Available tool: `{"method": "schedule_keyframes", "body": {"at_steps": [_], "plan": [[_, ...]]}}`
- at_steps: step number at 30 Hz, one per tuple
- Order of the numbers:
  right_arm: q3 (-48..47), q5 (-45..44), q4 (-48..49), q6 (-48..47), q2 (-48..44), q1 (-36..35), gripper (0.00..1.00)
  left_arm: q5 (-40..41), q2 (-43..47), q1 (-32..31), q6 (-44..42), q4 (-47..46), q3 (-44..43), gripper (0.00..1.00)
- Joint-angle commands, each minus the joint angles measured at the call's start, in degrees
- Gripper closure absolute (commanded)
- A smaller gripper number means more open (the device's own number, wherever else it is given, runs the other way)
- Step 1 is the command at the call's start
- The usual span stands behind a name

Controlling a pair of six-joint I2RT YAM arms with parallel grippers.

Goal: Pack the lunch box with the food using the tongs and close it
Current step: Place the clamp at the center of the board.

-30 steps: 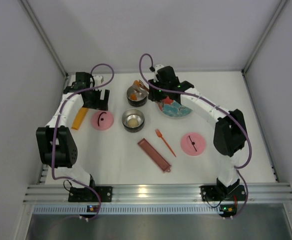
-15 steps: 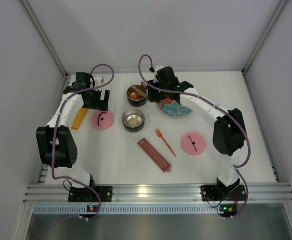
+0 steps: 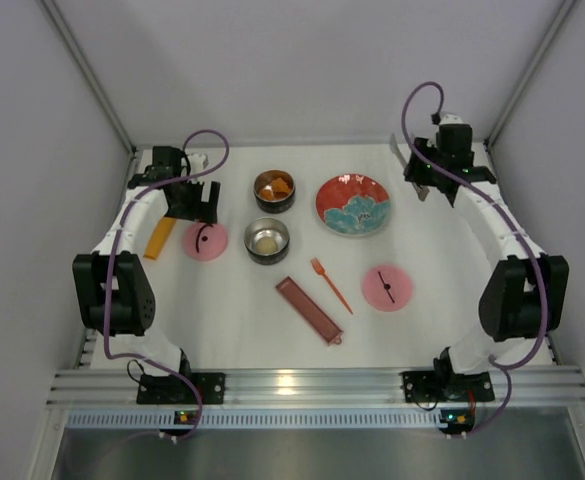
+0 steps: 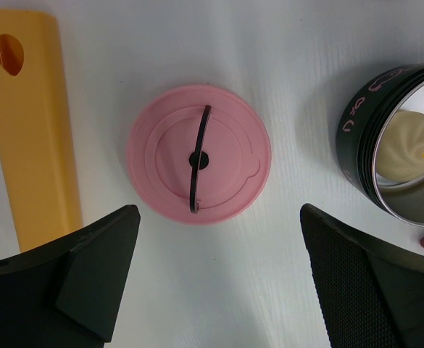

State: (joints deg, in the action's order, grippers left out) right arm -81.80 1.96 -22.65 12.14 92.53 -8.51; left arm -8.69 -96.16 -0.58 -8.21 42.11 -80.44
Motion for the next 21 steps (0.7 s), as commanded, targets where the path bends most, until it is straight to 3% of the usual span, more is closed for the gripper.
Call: {"method": "schedule_keyframes", "body": {"at_steps": [1,4,10,17,21], "plan": [[6.5,-1.8,2.7,0.6,0.8,5.9,0.57,0.4,-0.6,0.1,0.1,0.7,-0.7,0.03],[9.5,-4.3,3.4,2.0,4.4,11.0,0.57,1.0,-0.4,0.1,-0.2,0.9,-0.8,0.03],[10.3,-9.6,0.9,3.0,12.2,11.6,0.55,1.7,0.0,0.1,-1.3,1.8,-0.4,0.07],[12.4,-10.3,-0.5,3.3,14.2,11.5,0.33,3.8,-1.9,0.2,-3.7,0.1,2.8,0.20],[14.3,-9.2,-0.6,3.1,12.2,11.2,0.23,5.5,-3.8,0.2,-3.9,-1.3,2.8,0.21]]}}
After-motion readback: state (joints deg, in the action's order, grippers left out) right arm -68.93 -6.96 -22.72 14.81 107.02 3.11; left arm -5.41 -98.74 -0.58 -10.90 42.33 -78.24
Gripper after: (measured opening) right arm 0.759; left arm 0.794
